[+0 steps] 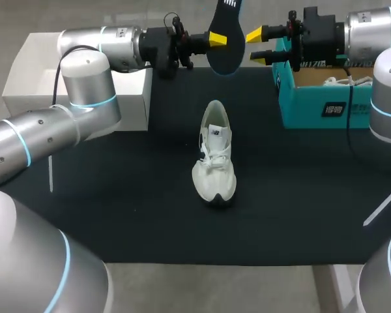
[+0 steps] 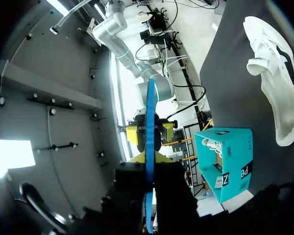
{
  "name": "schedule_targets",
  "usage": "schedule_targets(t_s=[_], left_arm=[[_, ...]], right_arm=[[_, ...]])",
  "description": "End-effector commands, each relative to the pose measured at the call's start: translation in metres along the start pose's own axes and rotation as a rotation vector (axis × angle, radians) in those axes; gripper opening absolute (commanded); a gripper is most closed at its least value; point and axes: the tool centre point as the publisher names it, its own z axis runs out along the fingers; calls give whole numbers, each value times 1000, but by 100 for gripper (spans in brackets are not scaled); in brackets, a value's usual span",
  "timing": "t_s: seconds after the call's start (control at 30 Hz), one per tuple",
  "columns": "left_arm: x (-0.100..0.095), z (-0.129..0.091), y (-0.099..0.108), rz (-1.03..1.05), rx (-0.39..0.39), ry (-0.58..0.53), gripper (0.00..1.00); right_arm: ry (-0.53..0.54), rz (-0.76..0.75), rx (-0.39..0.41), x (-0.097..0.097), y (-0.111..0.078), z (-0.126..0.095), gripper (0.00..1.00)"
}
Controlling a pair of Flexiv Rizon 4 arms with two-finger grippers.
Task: Take the shoe out of the shoebox, open the shoe tongue, remove and reinsert the insole, then place the shoe into the shoebox
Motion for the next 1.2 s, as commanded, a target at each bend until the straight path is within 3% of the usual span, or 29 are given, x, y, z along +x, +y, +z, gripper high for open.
schedule_targets(t_s=[0.03,0.4,0.53,0.8,0.87,0.93,1.1,1.13,1.17,1.2], left_arm=[[-3,2,-2,-7,-2,6,0],[2,9,-1,-13,0,4,0],[2,12,-1,-16,-7,-8,0],[1,13,3,-16,-19,-15,0],[2,13,4,-18,-19,-17,0],[2,13,4,-21,-19,-19,0],[2,14,4,-37,-13,-39,0],[2,14,4,-38,-12,-40,18],[2,14,4,-39,-11,-41,66],[2,14,4,-46,-13,-43,100]], right_arm=[[-3,-2,13,0,4,5,49],[11,-12,33,2,10,22,45],[14,-12,33,1,11,23,35],[20,-13,39,1,11,26,30],[22,-14,41,1,11,27,22],[24,-12,41,0,10,27,2],[23,-14,43,-1,10,27,0],[23,-16,42,-1,9,27,0],[23,-18,41,-1,9,27,0],[25,-20,41,-1,9,27,0]])
